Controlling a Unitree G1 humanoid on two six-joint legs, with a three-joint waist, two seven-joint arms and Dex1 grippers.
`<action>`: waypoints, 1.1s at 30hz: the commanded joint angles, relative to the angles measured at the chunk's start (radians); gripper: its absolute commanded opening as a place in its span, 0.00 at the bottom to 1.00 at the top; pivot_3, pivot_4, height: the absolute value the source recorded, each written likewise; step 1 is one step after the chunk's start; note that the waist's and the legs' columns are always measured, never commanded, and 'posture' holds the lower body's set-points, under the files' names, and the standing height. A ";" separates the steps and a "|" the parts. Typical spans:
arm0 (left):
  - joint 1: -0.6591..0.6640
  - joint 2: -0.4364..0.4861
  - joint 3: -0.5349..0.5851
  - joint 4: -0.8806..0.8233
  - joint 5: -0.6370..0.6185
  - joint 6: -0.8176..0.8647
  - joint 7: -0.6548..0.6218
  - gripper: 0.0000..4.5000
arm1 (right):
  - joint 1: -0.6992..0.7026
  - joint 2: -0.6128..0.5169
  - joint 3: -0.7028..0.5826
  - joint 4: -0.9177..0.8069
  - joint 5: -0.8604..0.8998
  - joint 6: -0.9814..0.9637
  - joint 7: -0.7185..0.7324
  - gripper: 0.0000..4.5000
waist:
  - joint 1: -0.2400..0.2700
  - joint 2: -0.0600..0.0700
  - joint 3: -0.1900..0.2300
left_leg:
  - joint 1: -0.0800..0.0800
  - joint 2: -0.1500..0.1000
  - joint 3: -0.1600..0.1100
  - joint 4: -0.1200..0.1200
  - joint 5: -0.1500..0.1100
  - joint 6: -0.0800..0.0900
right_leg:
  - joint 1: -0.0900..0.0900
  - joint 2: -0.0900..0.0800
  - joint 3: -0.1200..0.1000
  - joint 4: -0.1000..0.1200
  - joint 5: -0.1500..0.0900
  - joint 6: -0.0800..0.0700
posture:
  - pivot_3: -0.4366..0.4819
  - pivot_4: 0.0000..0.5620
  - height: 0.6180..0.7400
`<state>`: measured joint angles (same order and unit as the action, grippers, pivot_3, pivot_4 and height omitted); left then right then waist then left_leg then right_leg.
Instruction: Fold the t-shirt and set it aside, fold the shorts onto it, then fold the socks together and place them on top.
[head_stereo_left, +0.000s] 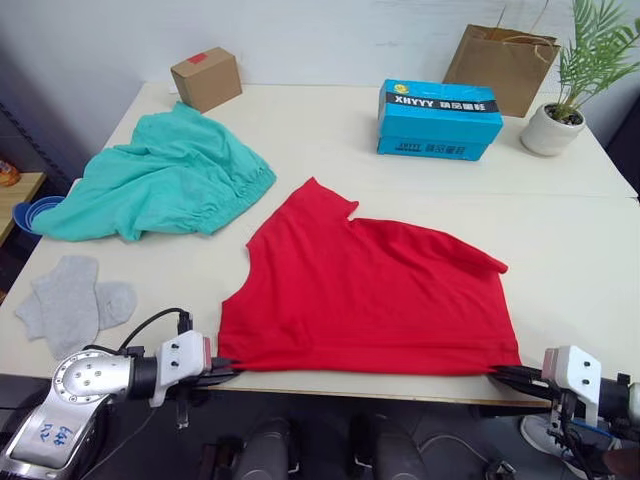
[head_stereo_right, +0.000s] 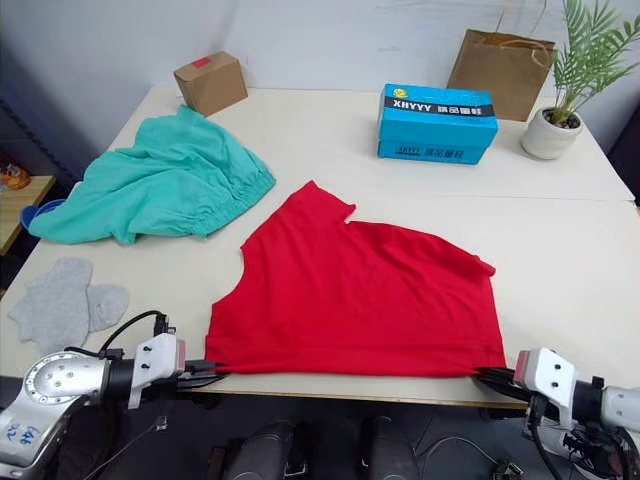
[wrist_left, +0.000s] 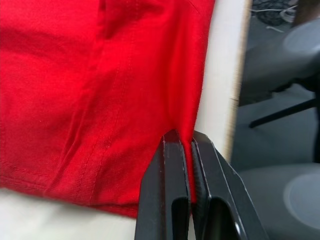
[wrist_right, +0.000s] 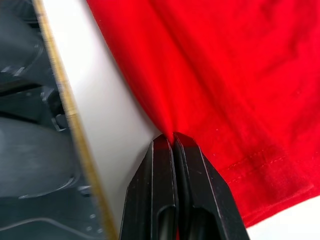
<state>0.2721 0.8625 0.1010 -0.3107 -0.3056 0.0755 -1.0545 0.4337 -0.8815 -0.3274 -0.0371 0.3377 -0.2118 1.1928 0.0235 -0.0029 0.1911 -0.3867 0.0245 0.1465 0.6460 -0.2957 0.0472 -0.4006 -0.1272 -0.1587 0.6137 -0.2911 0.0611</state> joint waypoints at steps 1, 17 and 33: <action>0.042 0.011 0.039 -0.043 -0.025 0.018 -0.009 0.01 | 0.052 -0.012 -0.034 -0.029 0.014 0.021 0.020 0.00 | 0.000 0.000 0.000 | 0.000 0.000 0.000 0.000 0.000 0.000 | 0.000 0.000 0.000 -0.001 0.000 0.000 | 0.48 0.27 1.00; 0.128 0.017 0.139 -0.122 -0.105 0.134 -0.021 0.16 | 0.078 0.001 -0.048 -0.081 0.067 0.159 0.009 0.30 | -0.001 0.001 0.001 | -0.001 0.000 0.000 0.000 -0.002 0.001 | 0.001 0.000 0.000 -0.004 0.000 0.000 | 0.48 0.27 1.00; -0.274 0.145 0.242 0.021 -0.434 0.598 -0.042 1.00 | -0.166 -0.160 -0.248 -0.062 0.282 0.604 0.019 1.00 | -0.003 0.006 0.006 | -0.004 0.000 -0.001 0.002 -0.001 0.002 | -0.001 0.000 0.001 -0.006 0.001 0.002 | 0.48 0.27 1.00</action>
<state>0.0529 1.0156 0.3747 -0.3245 -0.7054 0.6160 -1.1245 0.3086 -1.0480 -0.5867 -0.1546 0.6409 0.4274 1.2344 0.0202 0.0030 0.1970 -0.3909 0.0238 0.1461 0.6479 -0.2965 0.0491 -0.4025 -0.1275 -0.1577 0.6078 -0.2904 0.0629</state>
